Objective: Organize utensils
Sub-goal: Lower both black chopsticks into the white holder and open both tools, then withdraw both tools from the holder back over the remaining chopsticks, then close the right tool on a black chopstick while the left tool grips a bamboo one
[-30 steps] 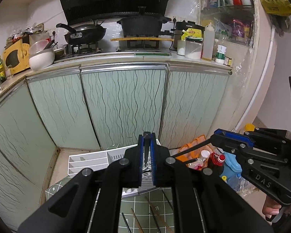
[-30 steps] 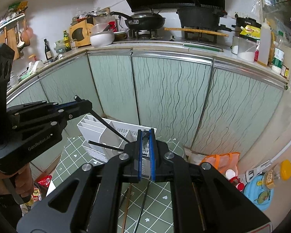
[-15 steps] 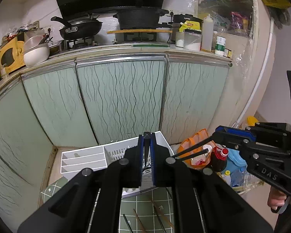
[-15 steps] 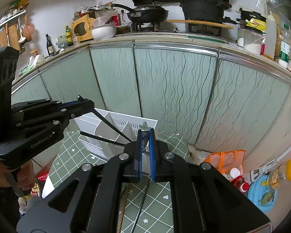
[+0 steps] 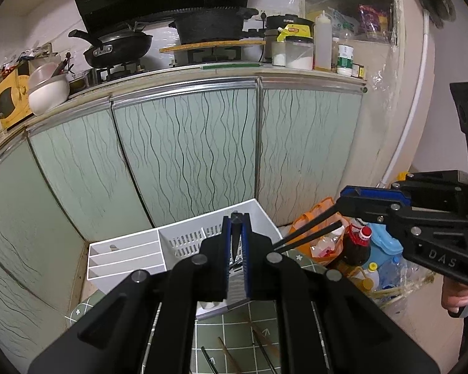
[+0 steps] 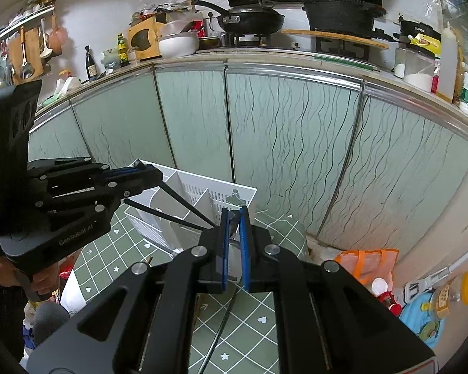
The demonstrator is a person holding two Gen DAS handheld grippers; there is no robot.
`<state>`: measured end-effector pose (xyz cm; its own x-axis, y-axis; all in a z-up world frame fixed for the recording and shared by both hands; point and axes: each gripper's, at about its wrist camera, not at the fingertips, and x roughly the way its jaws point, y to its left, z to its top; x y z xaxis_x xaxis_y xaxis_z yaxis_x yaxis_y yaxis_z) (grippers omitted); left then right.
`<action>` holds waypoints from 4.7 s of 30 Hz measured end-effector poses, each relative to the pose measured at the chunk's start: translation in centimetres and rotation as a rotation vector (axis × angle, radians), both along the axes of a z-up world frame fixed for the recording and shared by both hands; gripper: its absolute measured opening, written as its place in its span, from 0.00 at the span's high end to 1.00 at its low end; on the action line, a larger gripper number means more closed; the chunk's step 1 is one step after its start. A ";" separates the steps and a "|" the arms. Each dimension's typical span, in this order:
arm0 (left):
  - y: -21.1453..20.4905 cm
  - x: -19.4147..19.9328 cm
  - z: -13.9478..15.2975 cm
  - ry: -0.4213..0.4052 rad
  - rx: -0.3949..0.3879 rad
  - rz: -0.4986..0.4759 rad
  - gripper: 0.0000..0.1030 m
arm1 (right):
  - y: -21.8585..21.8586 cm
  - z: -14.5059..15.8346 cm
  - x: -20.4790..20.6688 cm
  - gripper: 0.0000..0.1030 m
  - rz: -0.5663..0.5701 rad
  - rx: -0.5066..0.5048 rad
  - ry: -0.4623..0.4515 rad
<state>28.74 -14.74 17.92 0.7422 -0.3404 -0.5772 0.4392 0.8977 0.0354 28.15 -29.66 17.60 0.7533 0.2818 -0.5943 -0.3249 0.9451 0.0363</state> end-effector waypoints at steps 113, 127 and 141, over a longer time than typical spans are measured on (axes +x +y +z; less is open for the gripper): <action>11.8 -13.6 -7.5 0.003 0.003 0.210 0.04 | -0.4 -9.3 -13.5 0.07 -0.170 -0.100 0.014; 13.3 -15.9 -11.3 0.021 0.012 0.299 0.04 | 0.3 -13.5 -15.5 0.07 -0.199 -0.092 0.030; 14.2 -17.5 -14.6 0.049 0.002 0.329 0.04 | 0.8 -17.6 -16.0 0.07 -0.190 -0.084 0.073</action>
